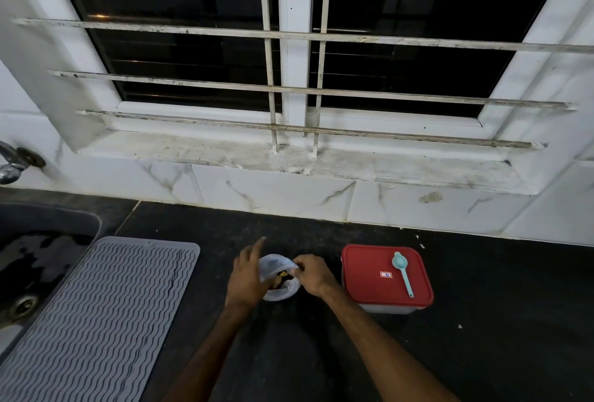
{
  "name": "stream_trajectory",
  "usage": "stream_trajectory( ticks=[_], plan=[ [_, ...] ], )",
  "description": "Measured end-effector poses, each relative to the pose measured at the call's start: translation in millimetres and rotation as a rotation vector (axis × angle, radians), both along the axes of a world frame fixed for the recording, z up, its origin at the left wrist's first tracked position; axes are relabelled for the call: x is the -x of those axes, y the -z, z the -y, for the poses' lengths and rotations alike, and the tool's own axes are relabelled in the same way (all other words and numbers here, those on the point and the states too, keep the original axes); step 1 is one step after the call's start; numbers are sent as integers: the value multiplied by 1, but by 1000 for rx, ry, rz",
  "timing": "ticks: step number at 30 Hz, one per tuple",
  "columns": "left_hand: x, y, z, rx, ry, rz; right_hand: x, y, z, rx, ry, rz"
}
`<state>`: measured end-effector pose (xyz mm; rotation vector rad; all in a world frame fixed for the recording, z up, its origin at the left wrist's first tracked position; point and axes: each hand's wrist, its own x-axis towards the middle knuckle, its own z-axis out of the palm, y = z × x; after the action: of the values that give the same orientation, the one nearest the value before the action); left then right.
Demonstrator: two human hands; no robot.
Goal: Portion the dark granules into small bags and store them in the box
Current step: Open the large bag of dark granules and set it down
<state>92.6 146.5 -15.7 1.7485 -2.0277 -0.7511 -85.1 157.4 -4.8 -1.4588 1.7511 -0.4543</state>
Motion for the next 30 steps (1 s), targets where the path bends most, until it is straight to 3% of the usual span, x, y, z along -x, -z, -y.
stream_trajectory(
  ticks=[2, 5, 8, 13, 17, 21, 25, 27, 30],
  plan=[
    [5, -1, 3, -34, 137, 182, -1, -2, 3, 11, 0, -17],
    [10, -2, 5, -25, 29, 259, -8, -1, -1, -29, 75, -90],
    [13, 3, 4, -60, -94, 144, -15, 6, -9, -149, 141, -149],
    [1, 7, 5, -139, -191, -32, -13, 9, -15, -270, 200, -78],
    [-10, 5, 12, -234, -250, -33, -12, 6, -12, -291, 148, -141],
    [-5, 6, 10, -473, -340, -17, -22, 7, -12, -309, 70, -123],
    [0, 5, 3, -634, -433, -377, -25, 9, -18, -341, 169, -5],
    [-1, 9, 3, -572, -410, -524, -25, 11, -23, -359, 201, 49],
    [-3, 8, 5, -407, -401, -518, -26, 13, -30, -398, 219, 97]
  ],
)
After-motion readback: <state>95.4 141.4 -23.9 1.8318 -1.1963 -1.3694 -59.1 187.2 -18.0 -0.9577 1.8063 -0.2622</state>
